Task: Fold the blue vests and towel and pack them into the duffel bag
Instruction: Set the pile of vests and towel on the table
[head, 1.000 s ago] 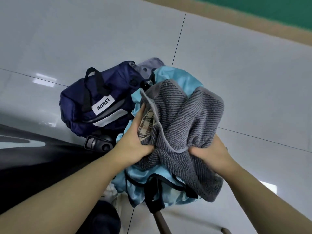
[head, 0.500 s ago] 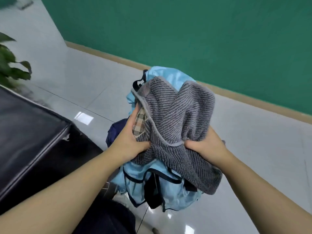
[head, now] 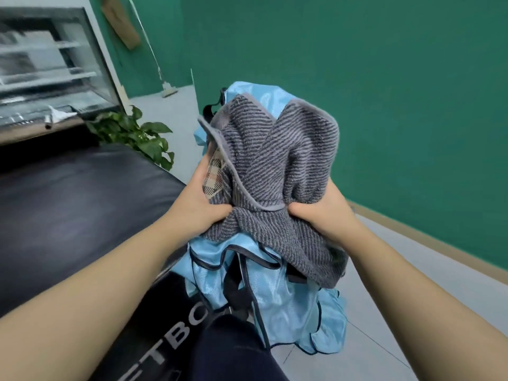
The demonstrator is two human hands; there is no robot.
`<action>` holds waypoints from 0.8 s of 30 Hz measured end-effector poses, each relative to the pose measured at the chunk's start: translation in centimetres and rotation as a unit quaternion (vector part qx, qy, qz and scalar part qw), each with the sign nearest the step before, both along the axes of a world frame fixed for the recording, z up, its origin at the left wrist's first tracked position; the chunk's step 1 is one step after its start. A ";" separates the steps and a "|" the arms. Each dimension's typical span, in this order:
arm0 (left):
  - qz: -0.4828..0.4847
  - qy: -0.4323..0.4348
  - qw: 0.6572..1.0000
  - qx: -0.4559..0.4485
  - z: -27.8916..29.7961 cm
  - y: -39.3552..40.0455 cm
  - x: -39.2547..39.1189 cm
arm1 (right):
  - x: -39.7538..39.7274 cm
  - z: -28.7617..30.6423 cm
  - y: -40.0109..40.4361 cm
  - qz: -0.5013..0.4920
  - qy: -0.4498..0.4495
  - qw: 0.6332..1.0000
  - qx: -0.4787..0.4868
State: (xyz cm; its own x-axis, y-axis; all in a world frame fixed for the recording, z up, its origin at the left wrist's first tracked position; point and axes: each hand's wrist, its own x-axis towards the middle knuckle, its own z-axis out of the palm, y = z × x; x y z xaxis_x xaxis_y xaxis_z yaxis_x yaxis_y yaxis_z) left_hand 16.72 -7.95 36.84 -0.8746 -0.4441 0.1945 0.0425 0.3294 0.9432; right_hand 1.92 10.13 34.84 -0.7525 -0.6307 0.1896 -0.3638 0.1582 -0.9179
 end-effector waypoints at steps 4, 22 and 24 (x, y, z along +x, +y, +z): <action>0.051 0.033 0.998 -0.017 3.5 -3.2 5.2 | 3.4 3.8 -4.9 0.051 0.028 0.998 -0.019; 0.310 0.052 0.944 -0.102 13.6 -21.4 23.6 | 15.9 13.8 -33.1 0.269 0.079 0.957 -0.077; 0.326 0.044 0.939 -0.103 13.5 -23.1 24.2 | 16.2 13.7 -35.4 0.280 0.085 0.952 -0.084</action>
